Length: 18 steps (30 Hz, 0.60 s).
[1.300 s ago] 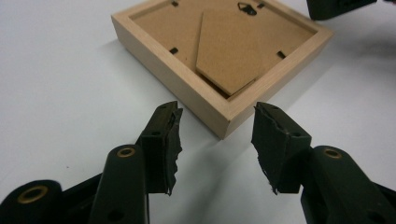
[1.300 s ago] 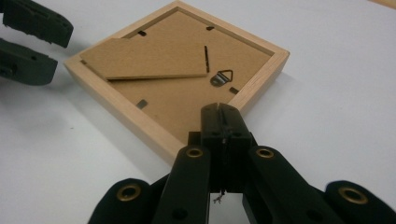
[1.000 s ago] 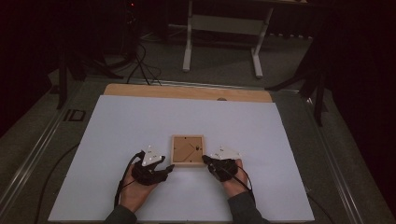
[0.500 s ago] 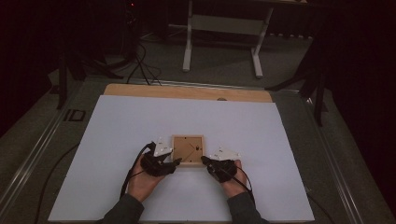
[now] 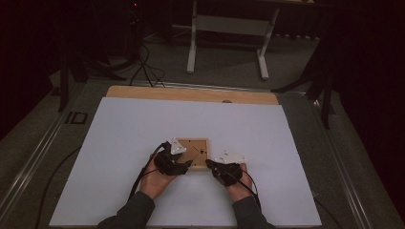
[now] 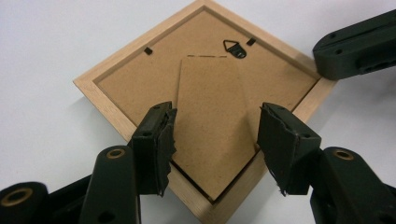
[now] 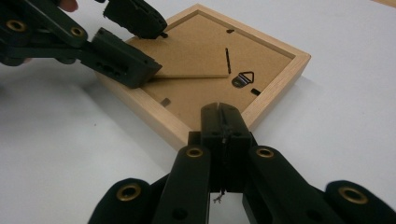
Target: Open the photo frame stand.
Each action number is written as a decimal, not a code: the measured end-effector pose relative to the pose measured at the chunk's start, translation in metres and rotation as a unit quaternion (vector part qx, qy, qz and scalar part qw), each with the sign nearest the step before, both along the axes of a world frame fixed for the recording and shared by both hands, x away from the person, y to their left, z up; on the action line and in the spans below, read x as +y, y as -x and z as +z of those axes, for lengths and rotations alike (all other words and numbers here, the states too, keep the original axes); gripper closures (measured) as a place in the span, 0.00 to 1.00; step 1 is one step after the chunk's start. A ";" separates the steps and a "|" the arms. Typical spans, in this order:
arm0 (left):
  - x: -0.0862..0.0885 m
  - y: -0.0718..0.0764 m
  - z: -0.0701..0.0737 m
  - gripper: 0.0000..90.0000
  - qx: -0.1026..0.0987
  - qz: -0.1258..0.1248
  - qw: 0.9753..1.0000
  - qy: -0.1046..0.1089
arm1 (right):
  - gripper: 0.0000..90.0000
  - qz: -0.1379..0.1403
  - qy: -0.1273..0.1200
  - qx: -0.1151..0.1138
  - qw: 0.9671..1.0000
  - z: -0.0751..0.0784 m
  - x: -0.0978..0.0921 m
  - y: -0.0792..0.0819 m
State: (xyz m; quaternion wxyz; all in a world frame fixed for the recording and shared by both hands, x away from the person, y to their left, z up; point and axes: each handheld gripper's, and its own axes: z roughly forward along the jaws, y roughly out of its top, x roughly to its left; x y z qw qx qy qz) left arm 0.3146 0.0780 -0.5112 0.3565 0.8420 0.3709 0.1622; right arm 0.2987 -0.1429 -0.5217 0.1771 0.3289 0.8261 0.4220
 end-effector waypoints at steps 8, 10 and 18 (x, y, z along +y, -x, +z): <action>-0.001 -0.003 -0.001 0.56 0.006 -0.001 1.000 0.001 | 1.00 0.000 -0.001 -0.001 1.000 0.000 0.000 0.000; 0.000 -0.003 -0.001 0.57 0.005 -0.002 1.000 0.001 | 1.00 -0.001 -0.001 0.000 1.000 0.000 0.000 0.000; -0.002 -0.004 0.001 0.57 0.005 -0.005 1.000 -0.007 | 1.00 -0.002 -0.002 -0.001 1.000 -0.001 0.000 0.001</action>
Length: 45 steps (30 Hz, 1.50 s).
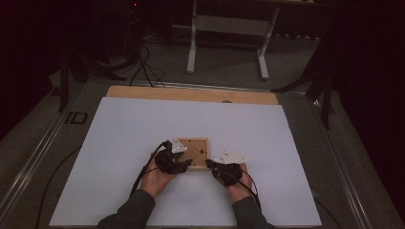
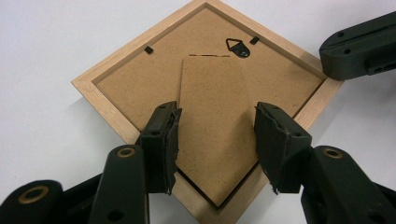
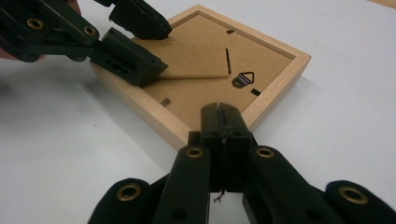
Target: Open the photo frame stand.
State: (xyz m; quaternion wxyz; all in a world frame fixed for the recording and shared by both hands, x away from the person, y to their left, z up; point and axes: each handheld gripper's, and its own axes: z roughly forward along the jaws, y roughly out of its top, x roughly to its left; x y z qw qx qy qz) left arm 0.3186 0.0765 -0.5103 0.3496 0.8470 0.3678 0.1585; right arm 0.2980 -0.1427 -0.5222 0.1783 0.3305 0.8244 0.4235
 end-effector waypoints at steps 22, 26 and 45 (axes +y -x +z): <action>-0.003 0.001 0.029 0.56 -0.036 0.000 0.999 0.024 | 0.99 0.001 0.001 -0.003 1.000 0.000 0.000 0.000; 0.006 0.004 0.038 0.56 -0.040 0.004 0.998 0.052 | 0.99 0.001 0.001 -0.003 1.000 0.000 0.000 0.000; 0.039 0.027 0.028 1.00 -0.010 -0.008 0.998 0.055 | 0.99 -0.001 0.001 -0.005 1.000 -0.001 0.000 0.001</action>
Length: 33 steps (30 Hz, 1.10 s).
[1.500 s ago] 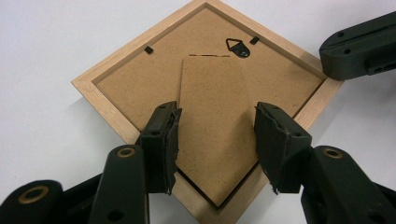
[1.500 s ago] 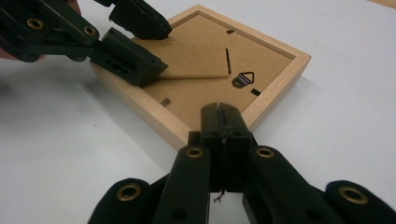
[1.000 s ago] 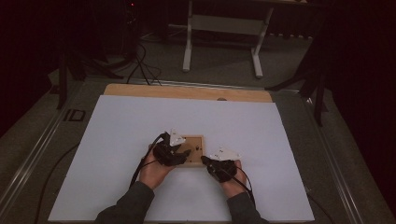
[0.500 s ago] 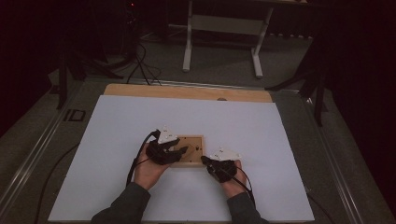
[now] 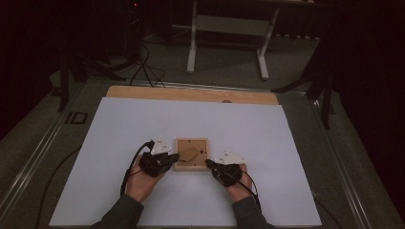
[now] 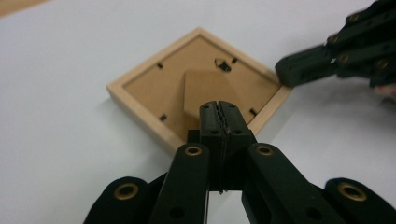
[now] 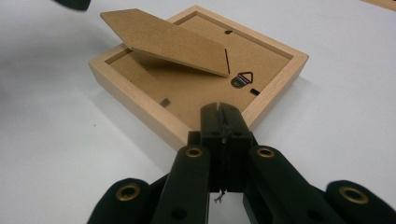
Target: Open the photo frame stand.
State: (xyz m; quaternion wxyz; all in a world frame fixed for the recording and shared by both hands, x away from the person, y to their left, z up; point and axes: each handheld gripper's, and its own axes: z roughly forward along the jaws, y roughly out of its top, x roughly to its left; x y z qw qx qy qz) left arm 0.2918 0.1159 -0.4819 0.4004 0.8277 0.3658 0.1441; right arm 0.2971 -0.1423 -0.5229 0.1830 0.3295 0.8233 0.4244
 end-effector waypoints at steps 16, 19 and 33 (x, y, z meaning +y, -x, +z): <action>0.002 -0.015 -0.018 0.96 0.039 0.008 0.999 0.004 | 0.99 0.001 0.000 -0.002 1.000 0.000 0.000 0.000; -0.001 -0.018 -0.014 0.95 0.035 0.002 0.999 0.016 | 0.99 0.001 0.000 -0.001 1.000 0.000 0.000 0.000; -0.015 -0.028 -0.012 0.64 0.056 -0.045 0.997 0.029 | 0.99 0.002 -0.001 -0.002 1.000 0.000 0.000 0.000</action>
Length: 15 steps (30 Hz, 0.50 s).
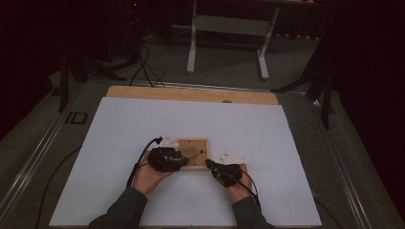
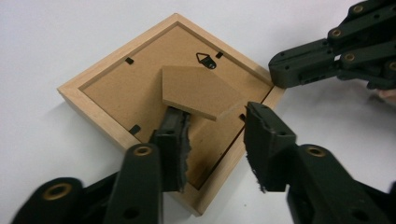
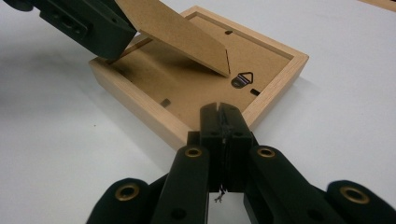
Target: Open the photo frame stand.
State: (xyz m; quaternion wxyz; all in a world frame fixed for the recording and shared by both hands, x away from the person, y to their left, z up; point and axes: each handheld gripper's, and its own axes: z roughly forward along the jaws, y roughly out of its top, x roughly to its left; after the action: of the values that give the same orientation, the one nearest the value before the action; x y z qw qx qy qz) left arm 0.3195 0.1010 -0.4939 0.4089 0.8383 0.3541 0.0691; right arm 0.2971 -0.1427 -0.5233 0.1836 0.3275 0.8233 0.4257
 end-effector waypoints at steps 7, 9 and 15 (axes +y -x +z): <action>0.000 -0.007 0.000 0.56 0.024 0.004 1.000 0.015 | 0.99 0.000 0.000 0.000 1.000 0.000 0.000 0.000; -0.001 -0.011 -0.001 0.55 0.032 0.008 0.999 0.012 | 0.99 0.000 0.000 0.000 1.000 0.000 0.000 0.000; -0.008 -0.017 0.000 0.55 0.043 0.011 0.999 0.005 | 0.99 0.002 0.002 -0.003 1.000 0.000 0.000 0.000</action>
State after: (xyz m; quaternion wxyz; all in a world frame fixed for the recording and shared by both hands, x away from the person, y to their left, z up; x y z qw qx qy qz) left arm 0.3363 0.0928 -0.4943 0.3970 0.8345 0.3804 0.0359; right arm 0.2970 -0.1423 -0.5233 0.1862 0.3243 0.8242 0.4253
